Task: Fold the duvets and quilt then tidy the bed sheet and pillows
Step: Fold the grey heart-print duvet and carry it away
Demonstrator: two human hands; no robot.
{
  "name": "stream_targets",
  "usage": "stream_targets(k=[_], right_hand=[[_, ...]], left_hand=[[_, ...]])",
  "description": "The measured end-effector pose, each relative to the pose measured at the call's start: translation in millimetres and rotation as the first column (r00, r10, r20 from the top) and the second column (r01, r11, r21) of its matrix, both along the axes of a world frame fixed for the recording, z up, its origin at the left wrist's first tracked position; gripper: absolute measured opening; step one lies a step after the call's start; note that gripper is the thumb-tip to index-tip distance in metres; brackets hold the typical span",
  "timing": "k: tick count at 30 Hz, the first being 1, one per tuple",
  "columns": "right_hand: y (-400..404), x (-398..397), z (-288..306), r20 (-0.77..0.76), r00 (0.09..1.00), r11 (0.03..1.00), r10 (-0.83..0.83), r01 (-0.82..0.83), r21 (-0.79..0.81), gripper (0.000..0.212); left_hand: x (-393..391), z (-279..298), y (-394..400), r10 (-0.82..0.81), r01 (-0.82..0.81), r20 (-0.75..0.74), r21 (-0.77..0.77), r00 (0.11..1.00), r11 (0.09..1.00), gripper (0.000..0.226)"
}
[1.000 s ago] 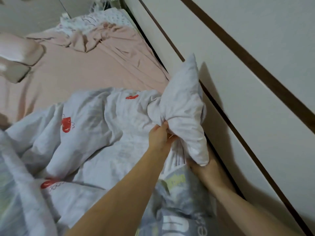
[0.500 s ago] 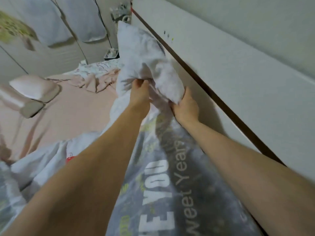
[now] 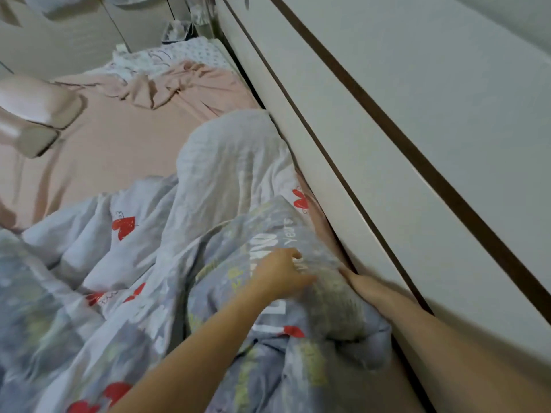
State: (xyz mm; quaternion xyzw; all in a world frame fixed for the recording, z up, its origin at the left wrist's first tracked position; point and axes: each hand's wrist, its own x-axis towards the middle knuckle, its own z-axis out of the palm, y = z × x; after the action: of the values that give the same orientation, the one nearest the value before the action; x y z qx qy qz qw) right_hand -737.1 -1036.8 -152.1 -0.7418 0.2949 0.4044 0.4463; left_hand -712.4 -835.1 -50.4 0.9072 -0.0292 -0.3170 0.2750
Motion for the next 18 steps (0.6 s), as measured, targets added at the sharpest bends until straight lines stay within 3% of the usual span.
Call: stream_targets(k=[2, 4, 6, 7, 8, 10, 12, 15, 18], right_hand=[[-0.2, -16.5, 14.4, -0.018, 0.971, 0.954, -0.238, 0.237, 0.182, 0.055], [7.7, -17.8, 41.1, -0.005, 0.913, 0.857, -0.408, 0.385, 0.342, 0.04], [22.4, -11.8, 79.7, -0.064, 0.848, 0.684, -0.526, 0.466, 0.561, 0.036], [32.1, -12.1, 101.5, -0.088, 0.837, 0.601, -0.541, 0.457, 0.655, 0.038], [44.0, -6.9, 116.6, -0.098, 0.838, 0.544, -0.537, 0.433, 0.718, 0.042], [72.9, -9.5, 143.1, -0.063, 0.88, 0.53, -0.472, 0.34, 0.777, 0.047], [100.7, -13.0, 158.2, 0.007, 0.937, 0.596, -0.35, 0.217, 0.773, 0.04], [117.1, -29.4, 160.9, 0.071, 0.958, 0.656, -0.278, 0.135, 0.743, 0.041], [103.9, -48.1, 142.3, 0.144, 0.953, 0.774, -0.267, 0.123, 0.621, 0.042]], left_hand=[[-28.5, 3.6, -2.5, -0.274, 0.277, -0.045, 0.104, 0.961, 0.955, 0.097], [-51.3, 9.0, -6.7, -0.315, 0.32, -0.054, 0.167, 0.948, 0.933, 0.12], [-67.2, 24.2, -9.8, -0.025, 0.028, -0.05, 0.054, 0.998, 0.998, 0.124], [-74.7, 34.9, -9.0, 0.182, -0.186, -0.071, -0.053, 0.981, 0.981, 0.124], [-75.2, 39.6, -7.7, 0.368, -0.38, -0.102, -0.167, 0.924, 0.91, 0.128], [-84.8, 50.5, -0.1, 0.594, -0.619, -0.176, -0.273, 0.785, 0.736, 0.142], [-92.7, 53.6, 11.5, 0.683, -0.734, -0.269, -0.284, 0.679, 0.617, 0.148], [-109.7, 49.0, 28.7, 0.723, -0.817, -0.385, -0.333, 0.574, 0.471, 0.108], [-114.9, 49.9, 42.4, 0.769, -0.794, -0.225, -0.298, 0.598, 0.53, 0.057]])
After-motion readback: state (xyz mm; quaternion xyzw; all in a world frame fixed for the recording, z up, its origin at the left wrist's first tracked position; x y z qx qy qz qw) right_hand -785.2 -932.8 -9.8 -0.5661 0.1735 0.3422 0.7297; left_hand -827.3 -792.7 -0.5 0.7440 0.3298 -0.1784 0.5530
